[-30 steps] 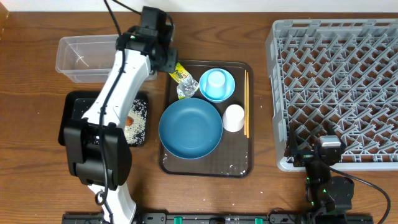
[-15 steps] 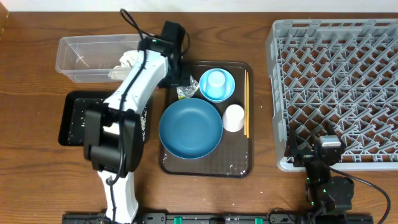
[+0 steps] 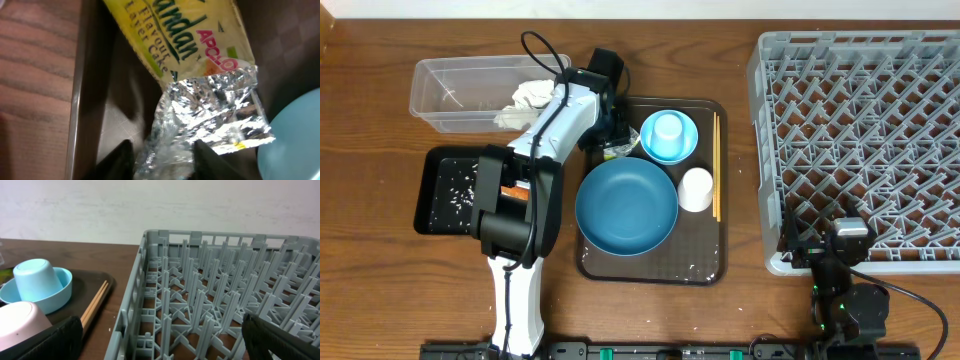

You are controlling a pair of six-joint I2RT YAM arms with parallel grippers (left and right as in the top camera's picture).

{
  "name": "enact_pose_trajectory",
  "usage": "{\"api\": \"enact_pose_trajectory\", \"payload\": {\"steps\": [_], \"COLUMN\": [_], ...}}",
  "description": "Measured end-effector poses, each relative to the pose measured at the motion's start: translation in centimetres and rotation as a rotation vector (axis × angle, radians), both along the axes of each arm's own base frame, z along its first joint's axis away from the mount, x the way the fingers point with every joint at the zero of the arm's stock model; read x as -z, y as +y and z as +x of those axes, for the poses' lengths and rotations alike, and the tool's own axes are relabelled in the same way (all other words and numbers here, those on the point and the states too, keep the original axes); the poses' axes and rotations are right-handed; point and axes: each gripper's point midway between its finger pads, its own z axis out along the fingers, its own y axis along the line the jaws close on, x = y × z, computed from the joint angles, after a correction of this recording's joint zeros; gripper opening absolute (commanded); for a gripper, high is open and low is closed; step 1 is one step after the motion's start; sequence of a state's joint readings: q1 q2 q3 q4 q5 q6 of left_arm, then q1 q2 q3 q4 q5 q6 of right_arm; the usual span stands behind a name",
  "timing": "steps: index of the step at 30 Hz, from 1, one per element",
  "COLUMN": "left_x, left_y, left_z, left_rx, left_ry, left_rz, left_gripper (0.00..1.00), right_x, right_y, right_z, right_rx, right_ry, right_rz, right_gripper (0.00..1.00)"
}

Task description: Sort waste into correct bins and load items into the dishwasher rack

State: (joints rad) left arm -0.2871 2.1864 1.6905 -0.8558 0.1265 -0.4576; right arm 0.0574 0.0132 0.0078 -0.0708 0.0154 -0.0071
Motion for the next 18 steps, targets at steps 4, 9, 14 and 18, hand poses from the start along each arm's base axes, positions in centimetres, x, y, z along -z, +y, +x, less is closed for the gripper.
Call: {"api": "enact_pose_trajectory", "payload": {"steps": [4,9,14,18], "left_x": [0.0,-0.1,-0.1,-1.1], "left_y": [-0.2,-0.5,-0.5,-0.6], "left_z": [-0.1,0.0,0.0,0.4], "left_rx": [-0.015,-0.014,-0.012,0.001], "left_ry": [0.007,0.003,0.002,-0.031], "left_rz": [-0.016,-0.028,-0.031,-0.038], "left_gripper": [0.1,0.06,0.06,0.06], "right_x": [0.0,0.0,0.0,0.0], "right_y": [0.0,0.0,0.0,0.0], "right_z": [0.0,0.0,0.0,0.0], "right_rx": [0.0,0.0,0.0,0.0], "right_ry": [0.0,0.0,0.0,0.0], "right_rz": [0.0,0.0,0.0,0.0], "right_gripper": [0.99,0.99,0.99,0.99]}}
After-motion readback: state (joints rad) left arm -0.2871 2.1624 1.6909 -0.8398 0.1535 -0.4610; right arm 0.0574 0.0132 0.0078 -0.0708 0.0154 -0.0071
